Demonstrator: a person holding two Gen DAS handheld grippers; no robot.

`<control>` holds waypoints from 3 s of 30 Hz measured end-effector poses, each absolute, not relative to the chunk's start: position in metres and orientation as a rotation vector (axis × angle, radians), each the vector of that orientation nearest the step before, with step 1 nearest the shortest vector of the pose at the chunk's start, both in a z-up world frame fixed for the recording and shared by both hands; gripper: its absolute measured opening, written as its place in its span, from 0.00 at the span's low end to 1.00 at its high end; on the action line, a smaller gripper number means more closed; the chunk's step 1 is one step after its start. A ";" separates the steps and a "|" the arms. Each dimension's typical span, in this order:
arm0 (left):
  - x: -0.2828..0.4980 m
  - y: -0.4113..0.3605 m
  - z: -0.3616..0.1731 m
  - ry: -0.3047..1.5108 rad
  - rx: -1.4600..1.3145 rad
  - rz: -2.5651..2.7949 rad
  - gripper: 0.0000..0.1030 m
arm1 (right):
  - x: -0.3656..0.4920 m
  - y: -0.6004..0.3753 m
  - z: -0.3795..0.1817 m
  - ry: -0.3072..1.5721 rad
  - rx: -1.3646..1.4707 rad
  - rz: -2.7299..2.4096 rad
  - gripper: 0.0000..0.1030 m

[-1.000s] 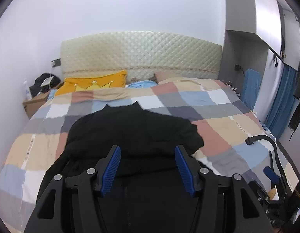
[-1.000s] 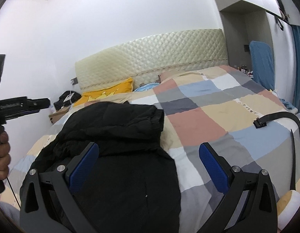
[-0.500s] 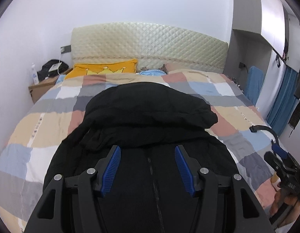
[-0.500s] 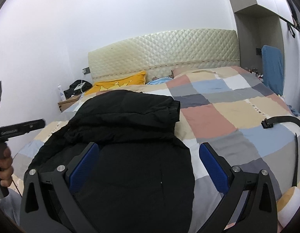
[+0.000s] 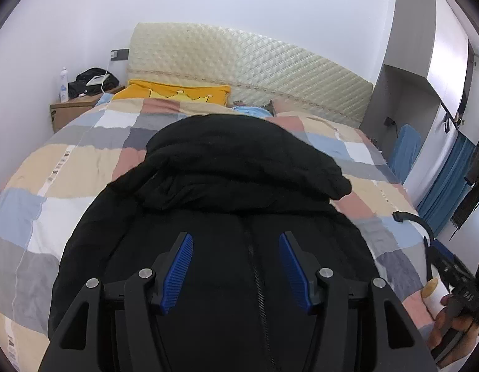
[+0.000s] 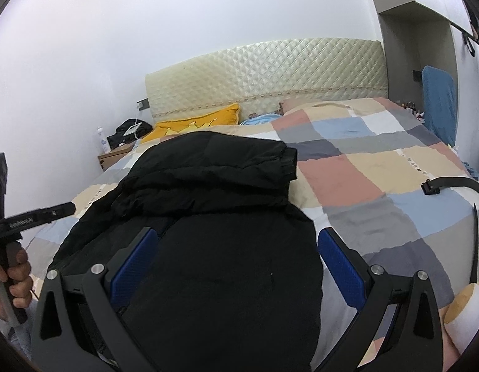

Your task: Fold large clothes

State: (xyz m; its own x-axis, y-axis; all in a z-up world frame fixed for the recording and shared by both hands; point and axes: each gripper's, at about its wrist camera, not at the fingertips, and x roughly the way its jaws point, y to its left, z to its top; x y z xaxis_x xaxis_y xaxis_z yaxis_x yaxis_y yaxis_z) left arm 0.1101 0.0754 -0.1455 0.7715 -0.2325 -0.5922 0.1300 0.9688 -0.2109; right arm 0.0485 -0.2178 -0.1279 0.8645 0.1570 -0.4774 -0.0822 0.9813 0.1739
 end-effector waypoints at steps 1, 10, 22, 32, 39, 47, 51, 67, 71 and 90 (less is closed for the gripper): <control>0.110 0.077 -0.150 0.664 -0.152 -0.186 0.56 | 0.049 -0.218 -0.129 0.518 0.153 0.131 0.99; 0.114 0.088 -0.186 0.757 -0.140 -0.125 0.56 | 0.075 -0.240 -0.155 0.697 0.275 0.137 0.99; 0.119 0.096 -0.197 0.786 -0.159 -0.109 0.56 | 0.103 -0.291 -0.233 1.140 0.542 0.038 0.99; 0.117 0.091 -0.199 0.786 -0.139 -0.111 0.56 | 0.100 -0.277 -0.284 1.393 0.606 0.035 0.99; 0.116 0.090 -0.201 0.790 -0.153 -0.121 0.56 | 0.096 -0.267 -0.290 1.433 0.679 0.192 1.00; 0.118 0.092 -0.204 0.805 -0.175 -0.117 0.56 | 0.087 -0.272 -0.245 1.139 0.850 0.469 1.00; 0.119 0.092 -0.205 0.810 -0.185 -0.117 0.56 | 0.079 -0.276 -0.229 1.051 0.867 0.518 0.98; 0.120 0.102 -0.211 0.849 -0.268 -0.133 0.56 | 0.083 -0.267 -0.241 1.134 0.667 0.347 0.40; 0.120 0.103 -0.211 0.853 -0.271 -0.127 0.56 | 0.085 -0.266 -0.244 1.153 0.653 0.312 0.40; 0.100 0.315 -0.219 0.915 -0.811 -0.240 0.84 | 0.087 -0.263 -0.232 1.103 0.620 0.283 0.07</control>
State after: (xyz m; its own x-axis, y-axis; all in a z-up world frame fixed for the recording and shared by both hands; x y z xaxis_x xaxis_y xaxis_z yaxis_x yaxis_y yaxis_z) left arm 0.1004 0.3149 -0.2187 0.6074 -0.5083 -0.6105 -0.1429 0.6860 -0.7134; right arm 0.0865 -0.2629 -0.2324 0.4376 0.5069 -0.7427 0.0862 0.7985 0.5958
